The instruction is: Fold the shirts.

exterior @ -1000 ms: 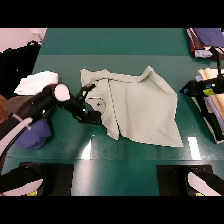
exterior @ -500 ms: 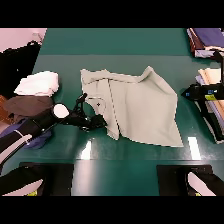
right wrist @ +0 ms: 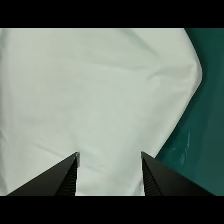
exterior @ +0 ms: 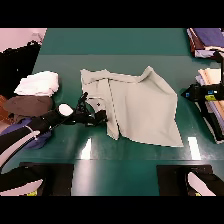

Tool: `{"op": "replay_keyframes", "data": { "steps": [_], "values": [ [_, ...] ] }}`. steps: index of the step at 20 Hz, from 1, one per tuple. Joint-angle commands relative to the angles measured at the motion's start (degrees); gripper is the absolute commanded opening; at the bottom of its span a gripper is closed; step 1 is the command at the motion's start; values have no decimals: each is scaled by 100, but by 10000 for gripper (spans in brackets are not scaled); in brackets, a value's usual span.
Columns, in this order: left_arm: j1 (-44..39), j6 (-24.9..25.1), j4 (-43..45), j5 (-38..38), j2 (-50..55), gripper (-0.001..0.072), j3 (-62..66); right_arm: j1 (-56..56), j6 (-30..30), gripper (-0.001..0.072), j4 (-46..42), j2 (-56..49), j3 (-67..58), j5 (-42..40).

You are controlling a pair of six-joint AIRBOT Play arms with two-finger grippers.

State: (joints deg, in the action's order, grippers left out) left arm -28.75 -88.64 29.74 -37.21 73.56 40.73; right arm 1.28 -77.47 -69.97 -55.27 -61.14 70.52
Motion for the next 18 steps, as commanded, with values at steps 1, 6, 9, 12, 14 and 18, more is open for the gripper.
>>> {"op": "replay_keyframes", "data": {
  "steps": [1, 6, 9, 12, 14, 18],
  "values": [
    [166, 251, 254, -448, -125, 26, 398, 4, -4, 447, 0, 4, 0, 28],
    [1392, -153, 2284, -1668, -955, 27, 713, 4, -7, 447, 0, 4, 0, 59],
    [2103, -133, 3003, -1703, -1143, 27, 723, 4, -7, 446, 2, 4, 2, 63],
    [2424, 229, 3080, -1499, -1141, 28, 726, 4, -7, 447, 2, 4, 2, 66],
    [2717, 201, 3080, -1425, -1143, 382, 732, 4, -9, 446, -2, 4, 2, 70],
    [3523, 313, 3077, -2420, -1156, 548, 848, 4, -9, 447, -2, 4, 2, 166]
  ]
}}
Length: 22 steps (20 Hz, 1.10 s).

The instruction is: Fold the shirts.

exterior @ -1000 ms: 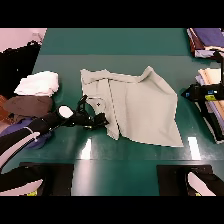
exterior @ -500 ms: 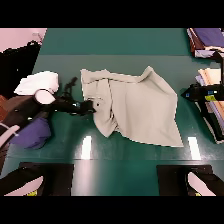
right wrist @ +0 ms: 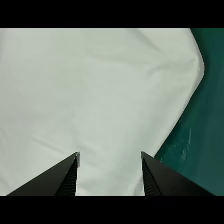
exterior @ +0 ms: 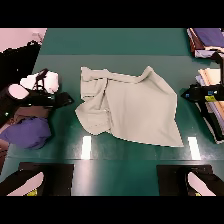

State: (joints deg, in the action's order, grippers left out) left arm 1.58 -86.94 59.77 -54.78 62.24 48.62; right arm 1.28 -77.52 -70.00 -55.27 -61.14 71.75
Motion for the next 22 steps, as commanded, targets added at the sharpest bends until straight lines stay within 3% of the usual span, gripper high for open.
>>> {"op": "replay_keyframes", "data": {
  "steps": [1, 4, 12, 18, 19, 20, 21, 22],
  "values": [
    [588, 275, 76, -1040, -42, 549, 24, 4, -4, 447, 0, 4, 2, 42],
    [396, 463, 17, -1447, -271, 548, -461, 4, -136, 447, -2, 2, 9, 22],
    [-1497, 267, -1574, 592, -588, 548, -2188, 4, -201, 447, 0, 0, 7, -11],
    [-2334, -164, -1696, 1663, -581, 545, -2269, 4, -214, 446, 0, 0, 7, 4],
    [-2396, -164, -1700, 1744, -581, 409, -2269, 4, -214, 446, 0, 0, 9, 42],
    [-2415, -164, -1694, 1814, -581, 162, -2269, 2, -214, 447, -2, 0, 9, 129],
    [-2415, -166, -1690, 1853, -584, 26, -2256, -15, -212, 446, -42, 0, 11, 295],
    [-2415, -162, -1687, 1847, -584, 27, -2212, -111, -210, 447, -66, 2, 46, 542]
  ]
}}
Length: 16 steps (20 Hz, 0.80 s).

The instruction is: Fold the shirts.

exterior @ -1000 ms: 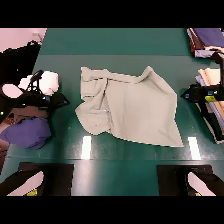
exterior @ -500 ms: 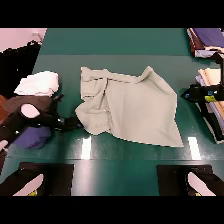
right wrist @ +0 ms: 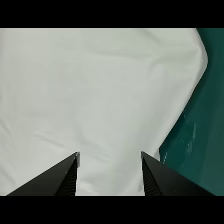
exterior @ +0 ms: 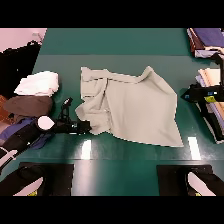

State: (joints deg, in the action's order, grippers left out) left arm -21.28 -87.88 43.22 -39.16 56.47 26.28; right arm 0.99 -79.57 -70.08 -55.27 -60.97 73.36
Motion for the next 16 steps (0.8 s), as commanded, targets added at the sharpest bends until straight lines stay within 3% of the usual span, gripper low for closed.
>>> {"op": "replay_keyframes", "data": {
  "steps": [1, 4, 10, 16],
  "values": [
    [-129, -63, -13, 201, -7, 27, 103, -240, 13, 447, -59, 11, 131, 625],
    [-129, 256, 85, -155, -9, 27, 450, -1150, 175, 449, -114, 179, 999, 1075],
    [-129, 433, 151, -234, -7, 27, 584, -2916, 758, 457, 24, -127, 2717, 1106],
    [-129, 433, 205, -181, -7, 27, 584, -2463, 769, 448, 7, -848, 3167, 673]
  ]
}}
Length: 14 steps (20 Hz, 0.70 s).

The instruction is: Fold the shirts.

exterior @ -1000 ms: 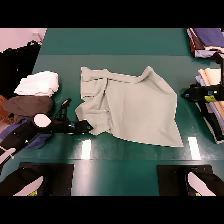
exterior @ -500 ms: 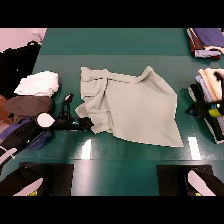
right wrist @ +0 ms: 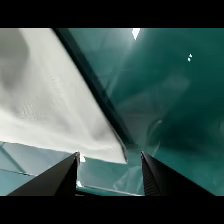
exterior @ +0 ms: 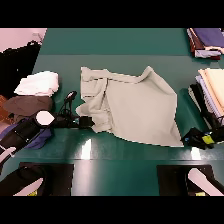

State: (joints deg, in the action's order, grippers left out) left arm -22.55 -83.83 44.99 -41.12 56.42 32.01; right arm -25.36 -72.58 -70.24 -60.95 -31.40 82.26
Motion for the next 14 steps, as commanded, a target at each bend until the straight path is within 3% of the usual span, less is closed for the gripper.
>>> {"op": "replay_keyframes", "data": {
  "steps": [1, 2, 3, 6, 7, 10, 14],
  "values": [
    [-2, 28, 31, 15, -2, 27, 11, 356, 68, 448, 22, -334, 210, -286],
    [-2, 28, 39, 11, -2, 27, 11, 531, 68, 421, 22, -367, 210, -345],
    [-2, 28, 46, -2, -2, 27, 11, 699, 68, 343, 22, -372, 210, -424],
    [33, 24, 249, -229, -44, 26, 39, 1075, 70, 49, 17, -144, 210, -678],
    [127, 20, 393, -535, -44, 26, 151, 1169, 70, 19, 24, 28, 199, -726],
    [568, 26, 752, -1504, -63, 26, 907, 1513, 57, 18, 28, 678, -278, -627],
    [1222, 20, 1523, -2081, -686, 26, 2691, 1998, -409, 18, 26, 1403, -2033, -789]
  ]
}}
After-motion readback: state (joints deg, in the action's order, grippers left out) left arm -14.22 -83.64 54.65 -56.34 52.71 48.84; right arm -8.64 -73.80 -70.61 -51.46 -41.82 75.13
